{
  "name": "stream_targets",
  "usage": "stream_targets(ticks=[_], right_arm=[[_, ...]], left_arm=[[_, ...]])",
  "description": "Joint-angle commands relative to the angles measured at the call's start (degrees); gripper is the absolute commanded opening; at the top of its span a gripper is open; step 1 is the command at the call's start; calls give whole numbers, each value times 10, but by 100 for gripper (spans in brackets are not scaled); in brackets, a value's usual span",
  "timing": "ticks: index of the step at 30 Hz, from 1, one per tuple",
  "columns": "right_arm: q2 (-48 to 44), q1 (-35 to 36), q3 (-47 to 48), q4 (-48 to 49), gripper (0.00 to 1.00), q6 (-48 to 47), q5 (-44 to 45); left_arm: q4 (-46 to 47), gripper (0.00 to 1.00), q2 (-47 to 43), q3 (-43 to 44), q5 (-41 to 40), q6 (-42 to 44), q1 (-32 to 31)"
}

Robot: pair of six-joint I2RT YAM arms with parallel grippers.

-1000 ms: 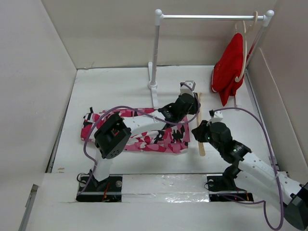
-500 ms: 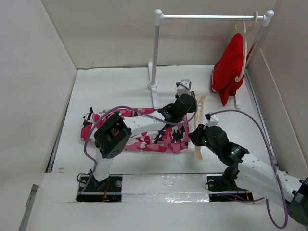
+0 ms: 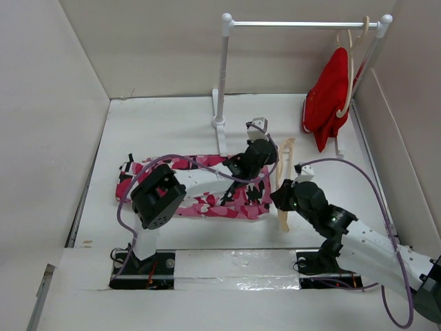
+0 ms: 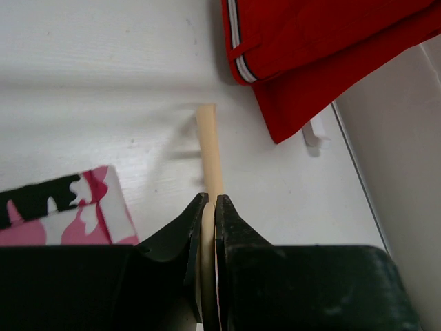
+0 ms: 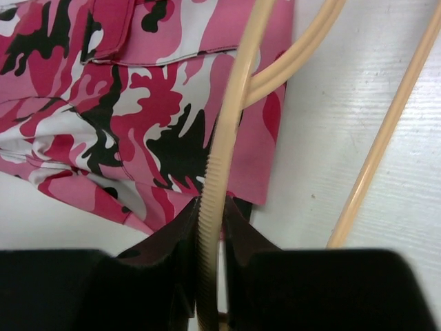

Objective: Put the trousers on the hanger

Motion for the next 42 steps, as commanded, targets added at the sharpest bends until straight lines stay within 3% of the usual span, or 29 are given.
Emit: stream_targets(ticks=[1, 2, 3, 4, 7, 9, 12, 14, 15, 17, 20, 22, 25, 33, 42], right_arm=[[-13, 2, 21, -1, 29, 9, 30], [-15, 2, 25, -8, 37, 10, 29], [-17, 2, 37, -22, 53, 12, 24], [-24, 2, 42, -29, 60, 10, 15], [-30, 2, 64, -45, 78, -4, 0], [-28, -6, 73, -48, 81, -14, -8], [-10, -27, 80, -29, 73, -23, -34], [7, -59, 69, 0, 37, -26, -64], [31, -75, 63, 36, 9, -34, -77], [67, -130, 61, 63, 0, -43, -142], [144, -167, 68, 94, 0, -49, -195], [196, -172, 76, 125, 22, -54, -197], [259, -178, 94, 159, 39, -60, -202], [389, -183, 131, 223, 43, -57, -207], [415, -159, 112, 250, 45, -49, -170]], left_arm=[[-4, 0, -70, -58, -14, -31, 6], [18, 0, -82, -77, -15, -42, 6], [26, 0, -95, -111, -19, -55, 0], [35, 0, -114, -126, -35, -83, 0], [63, 0, -145, -183, -47, -109, -10], [94, 0, -156, -225, -67, -133, -10], [133, 0, -168, -267, -77, -157, -10], [151, 0, -175, -283, -89, -167, -10], [155, 0, -177, -298, -93, -178, -10], [179, 0, -180, -311, -107, -183, -10], [181, 0, -171, -312, -127, -184, -10], [189, 0, -163, -311, -132, -183, -10], [194, 0, -149, -306, -132, -176, -10], [198, 0, -133, -311, -125, -170, -10], [212, 0, -132, -328, -119, -164, 2]])
